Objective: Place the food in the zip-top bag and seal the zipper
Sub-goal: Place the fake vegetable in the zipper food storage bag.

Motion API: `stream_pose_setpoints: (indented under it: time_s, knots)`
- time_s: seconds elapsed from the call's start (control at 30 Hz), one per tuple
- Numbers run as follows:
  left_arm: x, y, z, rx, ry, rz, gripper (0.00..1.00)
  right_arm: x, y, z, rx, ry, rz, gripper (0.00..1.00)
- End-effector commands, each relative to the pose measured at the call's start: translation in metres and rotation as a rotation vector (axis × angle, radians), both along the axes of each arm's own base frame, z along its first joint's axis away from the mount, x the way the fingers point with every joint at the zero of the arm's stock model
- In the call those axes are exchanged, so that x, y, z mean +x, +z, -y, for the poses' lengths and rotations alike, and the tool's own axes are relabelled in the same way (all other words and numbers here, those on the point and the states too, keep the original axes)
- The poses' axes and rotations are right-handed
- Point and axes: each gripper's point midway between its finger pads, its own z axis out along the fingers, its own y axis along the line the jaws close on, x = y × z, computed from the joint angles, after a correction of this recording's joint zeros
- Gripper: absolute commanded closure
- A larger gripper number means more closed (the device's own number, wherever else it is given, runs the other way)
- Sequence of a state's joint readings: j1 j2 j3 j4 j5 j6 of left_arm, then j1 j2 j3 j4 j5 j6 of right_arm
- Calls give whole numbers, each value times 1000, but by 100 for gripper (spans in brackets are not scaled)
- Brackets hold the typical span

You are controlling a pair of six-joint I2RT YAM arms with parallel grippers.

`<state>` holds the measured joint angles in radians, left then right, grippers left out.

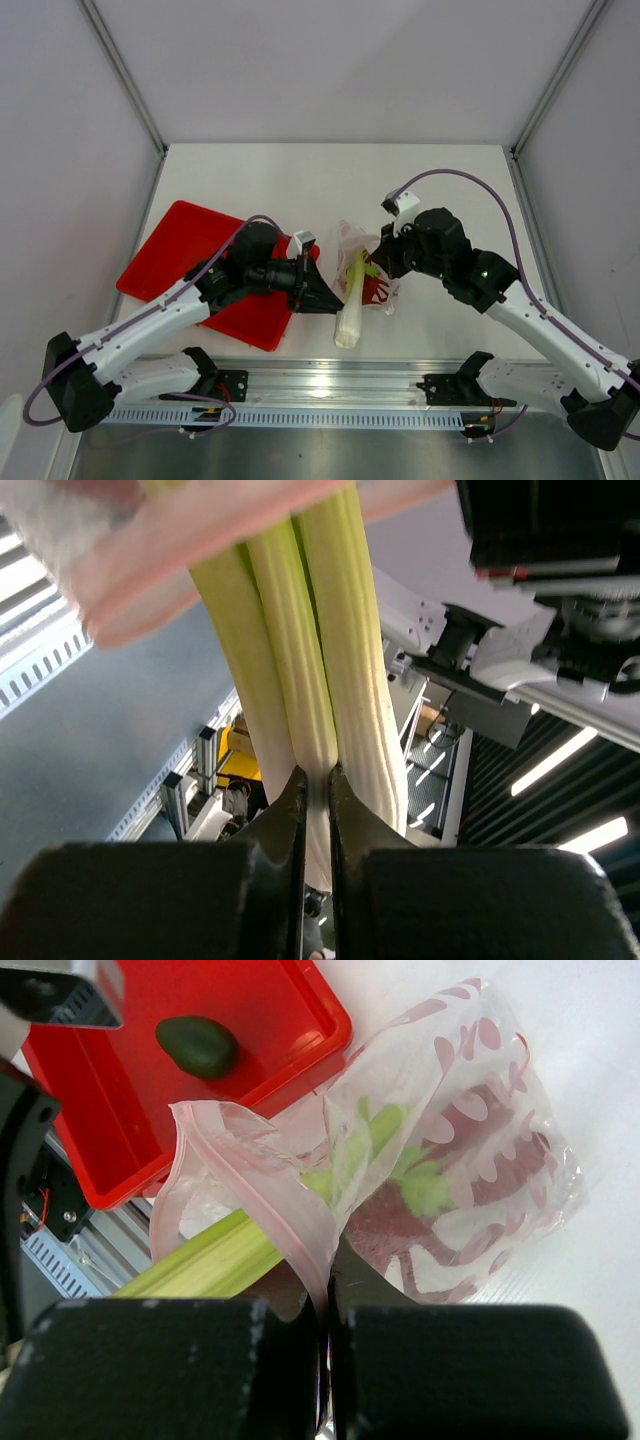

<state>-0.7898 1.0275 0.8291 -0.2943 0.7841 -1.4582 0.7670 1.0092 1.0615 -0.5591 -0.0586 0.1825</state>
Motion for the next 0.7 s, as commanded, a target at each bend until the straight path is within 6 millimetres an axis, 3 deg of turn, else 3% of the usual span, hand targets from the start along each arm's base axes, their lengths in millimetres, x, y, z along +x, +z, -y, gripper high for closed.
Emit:
stream_pose_setpoints:
  time_s: [0.0, 0.17, 0.23, 0.27, 0.33, 0.4, 0.5, 0.53, 0.6, 0.67]
  knots:
    - [22, 24, 12, -41, 30, 88, 100, 8, 24, -8, 54, -12, 51, 100]
    - [60, -5, 26, 12, 77, 99, 99, 8, 26, -14, 62, -7, 39, 100]
    - [74, -7, 29, 33, 94, 127, 98, 10, 26, -12, 56, -19, 39, 100]
    - [83, -2, 34, 39, 87, 175, 84, 10, 29, -12, 59, -22, 42, 100]
    - [87, -17, 30, 117, 92, 166, 71, 11, 31, -11, 56, -31, 43, 100]
    - [96, -24, 27, 150, 117, 193, 50, 11, 36, -10, 60, -33, 47, 100]
    - [106, -28, 16, 181, 156, 234, 35, 10, 40, -10, 71, -34, 49, 100]
    - [107, -25, 14, 183, 156, 261, 24, 10, 40, -10, 73, -38, 47, 100]
    - [107, -21, 12, 184, 158, 297, 15, 10, 37, -9, 67, -40, 40, 100]
    - [102, -14, 4, 189, 161, 336, 13, 10, 36, -8, 61, -45, 35, 100]
